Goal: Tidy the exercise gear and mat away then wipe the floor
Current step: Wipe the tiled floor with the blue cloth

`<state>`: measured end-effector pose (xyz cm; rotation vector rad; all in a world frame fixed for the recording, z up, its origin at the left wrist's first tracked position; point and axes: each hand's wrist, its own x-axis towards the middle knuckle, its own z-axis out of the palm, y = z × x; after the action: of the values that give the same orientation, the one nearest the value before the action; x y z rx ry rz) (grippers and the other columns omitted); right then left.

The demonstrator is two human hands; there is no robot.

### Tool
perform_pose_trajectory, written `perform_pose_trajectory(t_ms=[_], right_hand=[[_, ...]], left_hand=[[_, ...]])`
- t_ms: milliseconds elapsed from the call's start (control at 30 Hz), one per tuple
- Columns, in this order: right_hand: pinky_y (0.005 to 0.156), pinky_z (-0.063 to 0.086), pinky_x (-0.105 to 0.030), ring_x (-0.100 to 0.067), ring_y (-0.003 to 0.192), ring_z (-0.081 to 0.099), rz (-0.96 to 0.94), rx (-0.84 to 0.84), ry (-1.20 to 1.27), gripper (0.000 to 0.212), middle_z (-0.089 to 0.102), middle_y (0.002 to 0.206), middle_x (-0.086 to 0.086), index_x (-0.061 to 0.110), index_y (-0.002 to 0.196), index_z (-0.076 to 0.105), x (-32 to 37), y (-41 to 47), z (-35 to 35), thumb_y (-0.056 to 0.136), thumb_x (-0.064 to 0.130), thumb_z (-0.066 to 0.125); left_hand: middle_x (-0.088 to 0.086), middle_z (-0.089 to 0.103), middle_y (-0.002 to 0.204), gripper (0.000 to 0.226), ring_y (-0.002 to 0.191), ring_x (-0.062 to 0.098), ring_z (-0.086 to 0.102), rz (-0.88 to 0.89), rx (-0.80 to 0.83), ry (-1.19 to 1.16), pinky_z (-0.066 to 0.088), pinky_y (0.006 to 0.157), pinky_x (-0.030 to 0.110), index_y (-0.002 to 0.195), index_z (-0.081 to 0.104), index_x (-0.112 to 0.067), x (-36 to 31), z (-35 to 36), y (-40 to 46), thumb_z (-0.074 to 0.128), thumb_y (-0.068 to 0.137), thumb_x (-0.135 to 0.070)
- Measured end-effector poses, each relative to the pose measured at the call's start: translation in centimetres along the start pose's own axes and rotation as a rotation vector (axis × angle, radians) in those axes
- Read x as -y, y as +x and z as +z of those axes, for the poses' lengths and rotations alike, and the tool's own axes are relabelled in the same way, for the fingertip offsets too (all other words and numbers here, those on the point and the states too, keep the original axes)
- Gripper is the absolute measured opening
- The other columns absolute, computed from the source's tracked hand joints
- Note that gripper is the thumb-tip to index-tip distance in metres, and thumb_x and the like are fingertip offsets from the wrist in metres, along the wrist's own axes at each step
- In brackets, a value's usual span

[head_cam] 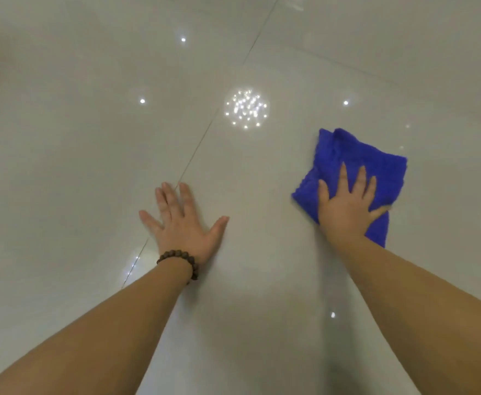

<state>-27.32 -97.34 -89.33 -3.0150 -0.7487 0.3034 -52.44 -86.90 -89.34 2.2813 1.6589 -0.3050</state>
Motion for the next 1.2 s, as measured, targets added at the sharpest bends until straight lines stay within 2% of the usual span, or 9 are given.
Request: perform_pose_trajectory(t_ms=[133, 200, 467, 567, 767, 933, 1033, 1100, 1200], right_hand=[[0.109, 0.002, -0.065, -0.023, 0.147, 0.005, -0.563, 0.029, -0.082, 0.064, 0.011, 0.159, 0.004, 0.044, 0.147, 0.014, 1.4, -4.2, 1.2, 0.089, 0.067, 0.023], [0.109, 0.012, -0.066, -0.022, 0.146, 0.015, -0.665, 0.025, -0.108, 0.063, 0.021, 0.157, 0.004, 0.043, 0.146, 0.022, -1.9, -3.4, 0.8, 0.087, 0.066, 0.023], [0.111, -0.001, -0.064, -0.018, 0.146, -0.007, 0.379, 0.062, 0.048, 0.065, -0.004, 0.16, 0.007, 0.043, 0.148, 0.001, -19.6, -3.3, -1.3, 0.09, 0.067, 0.017], [0.11, -0.004, -0.066, -0.022, 0.146, -0.012, 0.345, 0.118, 0.037, 0.067, -0.012, 0.159, 0.004, 0.041, 0.148, -0.006, -17.6, -5.3, -1.2, 0.09, 0.067, 0.016], [0.111, 0.012, -0.063, -0.018, 0.146, -0.01, -0.148, 0.225, -0.111, 0.071, -0.013, 0.158, 0.011, 0.051, 0.143, -0.011, -21.4, -7.8, -2.1, 0.08, 0.078, 0.007], [0.11, 0.006, -0.065, -0.018, 0.146, -0.006, 0.476, 0.171, 0.107, 0.072, -0.006, 0.16, 0.009, 0.046, 0.147, 0.002, -34.1, -5.9, -3.5, 0.084, 0.073, 0.024], [0.106, 0.004, -0.071, -0.024, 0.146, -0.009, 0.794, 0.11, 0.22, 0.07, -0.008, 0.16, 0.004, 0.042, 0.149, 0.001, -33.5, -4.5, -3.3, 0.088, 0.072, 0.018], [0.105, 0.003, -0.073, -0.026, 0.146, -0.009, 0.679, 0.047, 0.175, 0.07, -0.007, 0.16, 0.002, 0.039, 0.15, 0.002, -28.3, -2.9, -2.4, 0.089, 0.07, 0.016], [0.105, -0.005, -0.071, -0.026, 0.146, -0.011, 0.088, 0.024, 0.012, 0.071, -0.006, 0.16, 0.003, 0.043, 0.148, 0.004, -19.0, -2.3, -0.7, 0.085, 0.075, 0.014]], left_hand=[[0.017, -0.009, 0.159, 0.103, 0.147, 0.026, -0.013, 0.215, -0.085, -0.245, -0.008, 0.116, 0.055, 0.152, -0.003, -0.007, -6.9, 1.5, -4.0, 0.019, 0.078, -0.076], [0.02, 0.003, 0.159, 0.102, 0.148, 0.029, -0.002, 0.301, -0.091, -0.256, -0.002, 0.116, 0.055, 0.151, 0.009, -0.001, -10.5, 3.0, -6.6, 0.026, 0.081, -0.073], [0.024, 0.001, 0.158, 0.128, 0.147, 0.038, -0.004, 0.44, 0.079, 0.101, -0.002, 0.109, 0.07, 0.151, 0.006, -0.004, -18.3, 8.4, -13.6, 0.025, 0.063, -0.094], [0.025, -0.002, 0.158, 0.128, 0.146, 0.038, -0.008, 0.439, 0.072, 0.138, -0.003, 0.108, 0.071, 0.151, 0.003, -0.004, -18.3, 8.3, -13.6, 0.024, 0.064, -0.095], [0.024, -0.003, 0.158, 0.126, 0.146, 0.037, -0.009, 0.413, 0.134, 0.149, -0.002, 0.107, 0.072, 0.152, 0.003, -0.003, -18.6, 7.7, -13.8, 0.023, 0.065, -0.092], [0.019, -0.028, 0.153, 0.127, 0.14, 0.033, -0.031, 0.391, 0.135, 0.2, -0.011, 0.108, 0.068, 0.143, -0.029, -0.009, -18.8, 7.4, -13.9, 0.006, 0.061, -0.098], [0.018, -0.031, 0.152, 0.127, 0.139, 0.032, -0.034, 0.381, 0.11, 0.194, -0.012, 0.108, 0.067, 0.143, -0.031, -0.01, -18.8, 7.5, -14.0, 0.005, 0.059, -0.099], [0.018, -0.029, 0.154, 0.128, 0.14, 0.032, -0.032, 0.386, 0.085, 0.188, -0.012, 0.109, 0.066, 0.146, -0.026, -0.01, -18.7, 7.7, -13.9, 0.005, 0.059, -0.099], [0.02, -0.018, 0.157, 0.13, 0.144, 0.032, -0.023, 0.384, 0.054, 0.191, -0.008, 0.11, 0.066, 0.15, -0.015, -0.008, -18.7, 8.1, -13.9, 0.003, 0.058, -0.099]])
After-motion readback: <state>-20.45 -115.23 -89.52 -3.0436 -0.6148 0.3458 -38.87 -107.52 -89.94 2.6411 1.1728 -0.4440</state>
